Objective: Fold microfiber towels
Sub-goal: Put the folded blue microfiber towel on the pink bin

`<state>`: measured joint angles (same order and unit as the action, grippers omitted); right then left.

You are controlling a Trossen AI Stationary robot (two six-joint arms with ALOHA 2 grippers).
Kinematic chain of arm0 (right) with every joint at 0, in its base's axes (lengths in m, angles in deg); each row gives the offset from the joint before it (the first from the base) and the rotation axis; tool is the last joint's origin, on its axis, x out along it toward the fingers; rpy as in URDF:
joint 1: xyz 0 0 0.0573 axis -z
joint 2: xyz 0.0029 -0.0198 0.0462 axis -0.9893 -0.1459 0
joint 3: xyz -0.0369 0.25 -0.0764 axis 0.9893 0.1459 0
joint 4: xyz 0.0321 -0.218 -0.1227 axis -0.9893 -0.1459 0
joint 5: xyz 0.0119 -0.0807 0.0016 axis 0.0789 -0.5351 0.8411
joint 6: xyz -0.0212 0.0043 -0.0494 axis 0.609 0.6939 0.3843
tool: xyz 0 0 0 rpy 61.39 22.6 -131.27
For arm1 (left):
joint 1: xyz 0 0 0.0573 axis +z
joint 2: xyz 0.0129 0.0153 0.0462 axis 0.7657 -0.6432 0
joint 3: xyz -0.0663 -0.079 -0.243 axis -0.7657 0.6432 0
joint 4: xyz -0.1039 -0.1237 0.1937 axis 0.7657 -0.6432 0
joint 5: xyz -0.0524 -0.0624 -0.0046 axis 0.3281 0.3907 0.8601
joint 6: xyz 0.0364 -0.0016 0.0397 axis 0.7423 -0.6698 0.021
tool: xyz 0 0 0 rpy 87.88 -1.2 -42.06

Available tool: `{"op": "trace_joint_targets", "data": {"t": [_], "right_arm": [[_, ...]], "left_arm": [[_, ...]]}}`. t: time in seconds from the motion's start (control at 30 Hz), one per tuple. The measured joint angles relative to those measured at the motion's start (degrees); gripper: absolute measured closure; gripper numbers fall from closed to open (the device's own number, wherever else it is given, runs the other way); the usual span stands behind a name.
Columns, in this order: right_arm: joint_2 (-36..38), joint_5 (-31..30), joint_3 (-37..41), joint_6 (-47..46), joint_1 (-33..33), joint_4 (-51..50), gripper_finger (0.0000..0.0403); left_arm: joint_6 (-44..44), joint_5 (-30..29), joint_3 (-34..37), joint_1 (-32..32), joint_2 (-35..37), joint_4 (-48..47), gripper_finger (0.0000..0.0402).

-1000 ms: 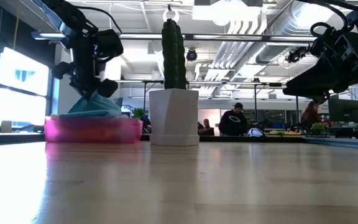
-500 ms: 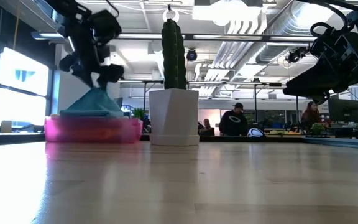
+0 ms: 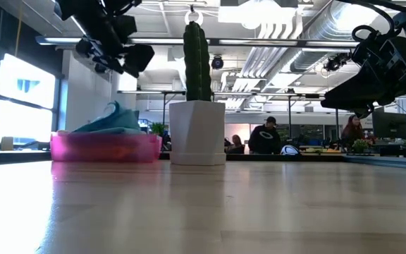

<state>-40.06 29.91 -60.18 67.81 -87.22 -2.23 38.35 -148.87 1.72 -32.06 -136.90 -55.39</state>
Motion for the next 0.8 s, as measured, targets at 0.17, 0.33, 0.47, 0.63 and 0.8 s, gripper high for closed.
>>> {"op": "trace_joint_targets", "data": {"t": [0.17,0.33,0.47,0.63,0.8], "right_arm": [[0.01,-0.01,0.00,-0.01,0.00,-0.01,0.0269],[-0.01,-0.01,0.00,-0.01,0.00,-0.01,0.0269],[0.00,-0.01,0.00,0.00,0.00,-0.01,0.0269],[-0.01,-0.01,0.00,0.00,0.00,-0.01,0.0269],[0.00,0.00,0.00,0.00,0.00,-0.01,0.0269]], "left_arm": [[-1.27,9.60,0.00,-0.08,-1.29,-0.60,0.0178],[-1.32,14.39,0.00,3.81,-4.52,0.20,0.0178],[-1.31,19.43,0.00,10.04,-8.21,-0.06,0.0178],[-1.00,27.24,0.00,17.41,-11.62,0.07,0.0178],[-0.69,25.28,0.00,22.10,-12.52,-1.98,0.0179]]}}
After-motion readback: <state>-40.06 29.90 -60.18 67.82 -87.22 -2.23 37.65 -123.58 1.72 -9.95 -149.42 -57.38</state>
